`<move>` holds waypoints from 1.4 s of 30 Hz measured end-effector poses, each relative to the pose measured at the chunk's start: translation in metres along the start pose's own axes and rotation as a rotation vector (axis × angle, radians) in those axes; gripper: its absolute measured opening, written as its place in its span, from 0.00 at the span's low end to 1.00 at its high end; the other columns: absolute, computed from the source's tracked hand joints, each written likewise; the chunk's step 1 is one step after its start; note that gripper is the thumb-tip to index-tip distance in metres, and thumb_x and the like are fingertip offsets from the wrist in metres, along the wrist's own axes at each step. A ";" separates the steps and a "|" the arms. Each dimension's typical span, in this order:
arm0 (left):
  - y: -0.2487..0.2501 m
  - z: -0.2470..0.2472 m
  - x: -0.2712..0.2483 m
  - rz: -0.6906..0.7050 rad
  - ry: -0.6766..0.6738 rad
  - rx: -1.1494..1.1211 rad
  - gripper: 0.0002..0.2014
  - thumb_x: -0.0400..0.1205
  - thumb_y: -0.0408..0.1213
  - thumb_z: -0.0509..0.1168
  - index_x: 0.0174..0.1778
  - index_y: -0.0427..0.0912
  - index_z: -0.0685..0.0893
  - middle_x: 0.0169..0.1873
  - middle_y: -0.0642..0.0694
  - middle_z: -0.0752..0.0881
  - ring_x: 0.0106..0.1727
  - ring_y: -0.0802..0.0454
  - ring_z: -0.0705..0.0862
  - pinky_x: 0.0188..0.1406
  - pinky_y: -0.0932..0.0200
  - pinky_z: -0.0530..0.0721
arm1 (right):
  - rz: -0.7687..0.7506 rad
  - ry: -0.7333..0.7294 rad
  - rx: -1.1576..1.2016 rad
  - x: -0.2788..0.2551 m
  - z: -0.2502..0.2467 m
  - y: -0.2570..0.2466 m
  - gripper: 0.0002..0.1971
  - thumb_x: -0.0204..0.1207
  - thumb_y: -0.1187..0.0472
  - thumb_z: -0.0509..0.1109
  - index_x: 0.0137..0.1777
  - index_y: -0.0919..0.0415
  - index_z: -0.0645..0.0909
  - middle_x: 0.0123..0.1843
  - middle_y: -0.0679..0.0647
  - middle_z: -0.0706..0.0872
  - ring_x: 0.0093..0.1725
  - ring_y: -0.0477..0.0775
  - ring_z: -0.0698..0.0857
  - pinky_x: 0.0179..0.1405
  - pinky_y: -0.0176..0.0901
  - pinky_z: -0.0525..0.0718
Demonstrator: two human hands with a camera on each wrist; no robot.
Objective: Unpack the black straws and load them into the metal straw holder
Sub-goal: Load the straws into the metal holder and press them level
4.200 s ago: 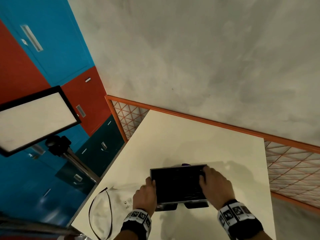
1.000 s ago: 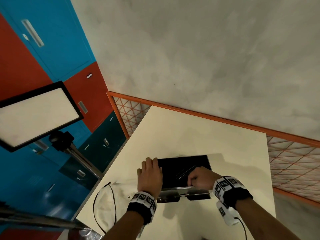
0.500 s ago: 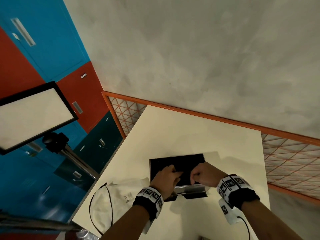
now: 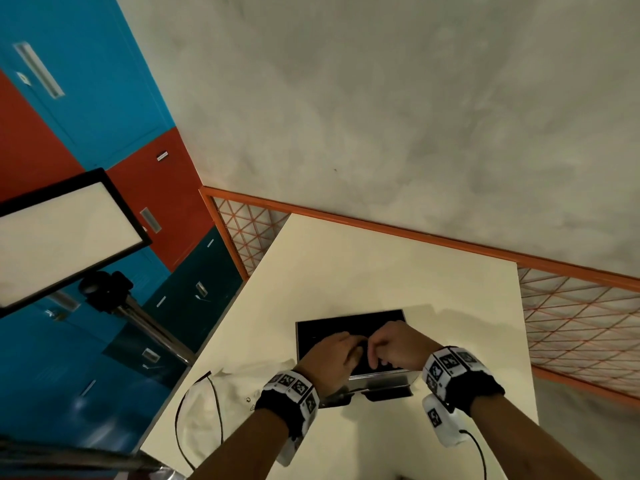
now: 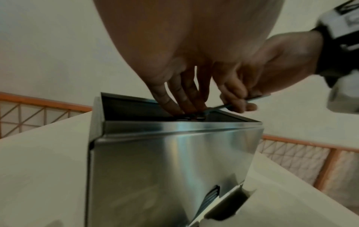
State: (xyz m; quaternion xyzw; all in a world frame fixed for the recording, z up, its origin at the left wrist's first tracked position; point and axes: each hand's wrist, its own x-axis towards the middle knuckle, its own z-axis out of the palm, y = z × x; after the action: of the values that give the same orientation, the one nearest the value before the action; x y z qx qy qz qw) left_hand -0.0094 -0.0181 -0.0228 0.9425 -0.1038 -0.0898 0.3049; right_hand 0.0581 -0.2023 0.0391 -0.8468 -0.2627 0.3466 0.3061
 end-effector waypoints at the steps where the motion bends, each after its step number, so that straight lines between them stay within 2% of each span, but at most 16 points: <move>1: 0.002 0.000 -0.002 0.006 -0.035 -0.003 0.17 0.92 0.48 0.51 0.69 0.51 0.82 0.58 0.48 0.84 0.58 0.50 0.82 0.62 0.49 0.79 | -0.027 0.034 0.010 0.003 0.001 -0.002 0.15 0.71 0.67 0.65 0.28 0.54 0.88 0.30 0.50 0.86 0.34 0.45 0.84 0.35 0.35 0.79; 4: -0.003 0.002 -0.009 0.034 -0.062 0.067 0.17 0.90 0.45 0.51 0.66 0.48 0.82 0.55 0.45 0.83 0.52 0.45 0.82 0.55 0.43 0.81 | -0.065 0.040 0.012 0.009 0.003 -0.006 0.14 0.70 0.63 0.65 0.29 0.53 0.89 0.33 0.53 0.89 0.38 0.52 0.86 0.44 0.48 0.84; 6: -0.013 0.003 -0.011 0.024 -0.047 0.144 0.19 0.87 0.36 0.56 0.74 0.43 0.79 0.57 0.42 0.81 0.54 0.41 0.81 0.54 0.46 0.80 | -0.047 0.084 0.042 0.013 0.002 -0.003 0.12 0.71 0.64 0.65 0.33 0.53 0.89 0.33 0.46 0.89 0.36 0.43 0.85 0.42 0.40 0.82; 8: -0.021 0.004 -0.013 -0.043 -0.020 0.198 0.21 0.88 0.32 0.57 0.77 0.41 0.77 0.64 0.40 0.80 0.62 0.40 0.80 0.62 0.48 0.78 | 0.011 0.218 0.030 0.015 -0.001 0.006 0.11 0.75 0.66 0.67 0.38 0.54 0.88 0.34 0.41 0.86 0.36 0.39 0.82 0.39 0.32 0.76; 10: -0.027 0.008 -0.015 -0.059 -0.009 0.235 0.19 0.88 0.32 0.56 0.76 0.39 0.79 0.66 0.39 0.78 0.64 0.40 0.77 0.68 0.46 0.77 | 0.084 0.326 -0.051 0.018 -0.001 0.020 0.09 0.78 0.66 0.66 0.46 0.54 0.87 0.43 0.45 0.86 0.44 0.45 0.84 0.45 0.34 0.77; 13: -0.034 0.018 -0.015 -0.028 0.061 0.251 0.19 0.87 0.34 0.57 0.73 0.39 0.80 0.62 0.40 0.76 0.60 0.40 0.76 0.62 0.43 0.80 | 0.104 0.317 -0.166 0.022 0.012 0.036 0.14 0.80 0.65 0.64 0.64 0.58 0.83 0.63 0.54 0.82 0.60 0.55 0.83 0.61 0.42 0.78; 15: -0.035 0.024 -0.014 0.002 0.143 0.257 0.19 0.86 0.38 0.56 0.72 0.41 0.81 0.61 0.42 0.75 0.59 0.42 0.76 0.60 0.44 0.83 | 0.083 0.290 -0.259 0.023 0.027 0.040 0.21 0.83 0.61 0.62 0.75 0.60 0.76 0.76 0.56 0.72 0.72 0.57 0.76 0.72 0.43 0.73; 17: -0.031 0.028 -0.013 0.037 0.198 0.272 0.21 0.87 0.45 0.56 0.73 0.43 0.79 0.64 0.44 0.74 0.63 0.44 0.75 0.64 0.47 0.82 | 0.087 0.303 -0.355 0.025 0.045 0.044 0.24 0.86 0.56 0.59 0.81 0.60 0.69 0.83 0.58 0.64 0.81 0.59 0.67 0.80 0.46 0.65; 19: -0.028 0.031 -0.011 0.050 0.188 0.309 0.27 0.88 0.53 0.53 0.78 0.42 0.75 0.72 0.42 0.73 0.74 0.42 0.72 0.75 0.44 0.75 | 0.121 0.319 -0.418 0.025 0.063 0.047 0.25 0.87 0.52 0.57 0.82 0.58 0.67 0.83 0.59 0.63 0.81 0.61 0.65 0.80 0.51 0.67; 23: -0.024 0.030 -0.008 -0.054 0.003 0.375 0.48 0.81 0.74 0.33 0.89 0.43 0.56 0.88 0.41 0.54 0.88 0.42 0.48 0.87 0.39 0.47 | 0.167 0.332 -0.559 0.019 0.080 0.044 0.19 0.87 0.51 0.52 0.72 0.54 0.74 0.71 0.55 0.75 0.70 0.58 0.75 0.66 0.53 0.78; 25: -0.023 0.029 -0.008 -0.078 -0.049 0.393 0.52 0.78 0.79 0.34 0.90 0.44 0.50 0.89 0.43 0.48 0.89 0.44 0.42 0.87 0.39 0.42 | 0.184 0.319 -0.608 0.016 0.081 0.041 0.17 0.87 0.51 0.52 0.69 0.52 0.75 0.68 0.53 0.77 0.68 0.57 0.76 0.64 0.54 0.77; 27: -0.021 0.031 -0.007 -0.096 -0.102 0.410 0.54 0.76 0.81 0.43 0.90 0.44 0.48 0.89 0.45 0.45 0.89 0.46 0.40 0.87 0.39 0.40 | 0.183 0.321 -0.622 0.015 0.077 0.038 0.16 0.86 0.50 0.53 0.66 0.52 0.77 0.67 0.52 0.77 0.68 0.56 0.76 0.64 0.55 0.76; 31: -0.023 0.038 -0.005 -0.134 -0.160 0.428 0.53 0.75 0.75 0.56 0.90 0.48 0.46 0.89 0.47 0.48 0.89 0.45 0.44 0.87 0.36 0.45 | 0.088 0.377 -0.616 0.025 0.068 0.033 0.17 0.84 0.51 0.56 0.67 0.55 0.77 0.69 0.54 0.74 0.69 0.57 0.75 0.65 0.53 0.76; 36: -0.018 0.041 -0.013 -0.035 -0.097 0.444 0.43 0.76 0.66 0.52 0.85 0.43 0.61 0.79 0.43 0.67 0.80 0.41 0.65 0.84 0.44 0.59 | -0.029 0.377 -0.577 0.046 0.069 0.030 0.22 0.85 0.53 0.54 0.74 0.59 0.76 0.74 0.54 0.77 0.74 0.57 0.76 0.73 0.54 0.74; 39: -0.015 0.046 -0.022 -0.012 -0.051 0.437 0.36 0.80 0.59 0.59 0.80 0.40 0.67 0.73 0.42 0.70 0.74 0.42 0.68 0.82 0.46 0.64 | -0.036 0.381 -0.562 0.054 0.078 0.031 0.29 0.81 0.51 0.46 0.71 0.60 0.80 0.69 0.55 0.82 0.68 0.59 0.82 0.68 0.55 0.79; 42: -0.017 0.055 -0.028 0.007 0.066 0.436 0.35 0.76 0.59 0.63 0.76 0.41 0.73 0.69 0.44 0.72 0.73 0.43 0.70 0.81 0.44 0.68 | -0.011 0.381 -0.580 0.057 0.087 0.036 0.30 0.77 0.50 0.45 0.67 0.58 0.83 0.66 0.53 0.84 0.64 0.58 0.84 0.65 0.56 0.81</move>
State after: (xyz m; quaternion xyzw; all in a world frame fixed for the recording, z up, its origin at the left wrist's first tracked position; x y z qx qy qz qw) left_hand -0.0465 -0.0283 -0.0736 0.9881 -0.1142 -0.0334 0.0975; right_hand 0.0370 -0.1599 -0.0601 -0.9467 -0.2929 0.0916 0.0982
